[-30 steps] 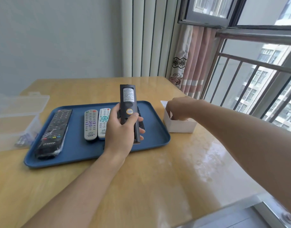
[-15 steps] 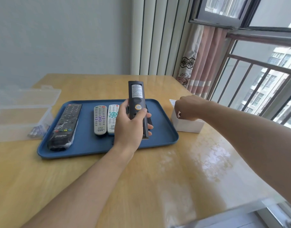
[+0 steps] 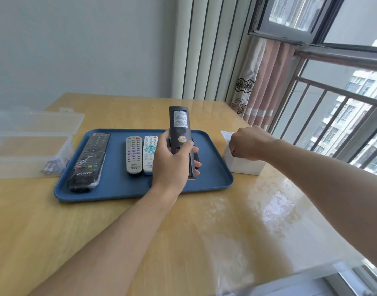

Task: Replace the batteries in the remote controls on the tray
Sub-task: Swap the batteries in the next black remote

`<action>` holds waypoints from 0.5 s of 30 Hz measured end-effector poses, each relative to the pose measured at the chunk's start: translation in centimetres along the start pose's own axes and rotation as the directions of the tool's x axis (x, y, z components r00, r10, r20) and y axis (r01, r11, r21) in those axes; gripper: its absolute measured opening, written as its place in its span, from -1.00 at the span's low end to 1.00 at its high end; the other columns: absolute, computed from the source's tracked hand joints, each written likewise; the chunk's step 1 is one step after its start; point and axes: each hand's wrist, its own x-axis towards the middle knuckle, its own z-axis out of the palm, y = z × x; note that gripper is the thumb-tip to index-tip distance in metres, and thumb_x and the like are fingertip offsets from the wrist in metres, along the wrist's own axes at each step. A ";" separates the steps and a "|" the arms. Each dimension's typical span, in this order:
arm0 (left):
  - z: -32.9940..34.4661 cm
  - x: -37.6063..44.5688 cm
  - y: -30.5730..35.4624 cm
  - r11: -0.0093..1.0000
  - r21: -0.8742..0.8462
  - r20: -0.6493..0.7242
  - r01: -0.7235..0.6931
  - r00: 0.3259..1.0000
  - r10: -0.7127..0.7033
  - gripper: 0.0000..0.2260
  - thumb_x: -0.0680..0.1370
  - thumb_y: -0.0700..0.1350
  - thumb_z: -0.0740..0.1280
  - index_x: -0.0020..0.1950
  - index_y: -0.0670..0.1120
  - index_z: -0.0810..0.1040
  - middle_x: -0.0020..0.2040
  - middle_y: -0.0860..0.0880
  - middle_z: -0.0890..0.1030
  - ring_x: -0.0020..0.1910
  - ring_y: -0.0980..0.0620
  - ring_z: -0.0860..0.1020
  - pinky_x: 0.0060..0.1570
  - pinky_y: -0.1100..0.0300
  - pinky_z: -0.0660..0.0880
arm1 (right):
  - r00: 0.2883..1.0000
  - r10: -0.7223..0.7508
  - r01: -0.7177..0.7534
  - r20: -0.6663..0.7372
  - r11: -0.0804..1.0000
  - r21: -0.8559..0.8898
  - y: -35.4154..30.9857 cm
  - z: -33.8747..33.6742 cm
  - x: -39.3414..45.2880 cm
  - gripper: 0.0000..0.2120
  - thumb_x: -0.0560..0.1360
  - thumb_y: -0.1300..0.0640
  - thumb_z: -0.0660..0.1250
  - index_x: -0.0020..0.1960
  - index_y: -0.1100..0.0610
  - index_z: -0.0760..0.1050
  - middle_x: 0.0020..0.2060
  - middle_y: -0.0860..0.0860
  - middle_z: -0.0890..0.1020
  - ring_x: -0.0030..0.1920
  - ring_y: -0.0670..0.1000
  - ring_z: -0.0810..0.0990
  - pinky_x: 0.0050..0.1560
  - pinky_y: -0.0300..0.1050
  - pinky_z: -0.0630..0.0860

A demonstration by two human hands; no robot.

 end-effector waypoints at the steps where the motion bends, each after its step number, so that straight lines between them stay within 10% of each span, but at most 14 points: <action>1: 0.0 0.0 0.0 1.000 -0.002 -0.001 0.000 1.000 0.000 -0.66 0.63 -0.18 0.33 0.38 0.06 0.44 -0.04 -0.17 0.70 -0.42 0.03 0.59 -0.43 0.13 0.60 | 1.000 -0.001 0.001 -0.002 0.999 0.033 0.2 0.1 0.1 -0.84 0.45 0.14 0.24 -0.15 0.08 0.61 -0.38 0.02 0.52 -0.42 0.12 0.45 -0.40 -0.18 0.25; 5: -0.1 0.0 0.1 1.000 -0.006 -0.011 0.005 1.000 -0.005 -0.66 0.63 -0.18 0.34 0.39 0.05 0.44 -0.04 -0.16 0.71 -0.41 0.02 0.59 -0.42 0.12 0.60 | 0.998 -0.052 0.050 0.021 0.997 0.055 0.5 0.5 0.6 -0.78 0.49 0.11 0.24 0.02 0.01 0.65 -0.08 0.06 0.68 -0.06 0.16 0.66 -0.29 -0.11 0.44; 15: -0.3 0.4 0.1 0.999 -0.041 -0.038 0.013 0.999 -0.014 -0.66 0.62 -0.18 0.35 0.37 0.06 0.45 -0.03 -0.18 0.71 -0.39 -0.03 0.58 -0.45 0.16 0.57 | 0.998 -0.032 0.023 0.054 0.987 0.160 0.4 0.2 1.2 -0.81 0.49 0.11 0.27 -0.08 -0.05 0.66 -0.16 0.01 0.64 -0.20 0.10 0.64 -0.19 -0.01 0.64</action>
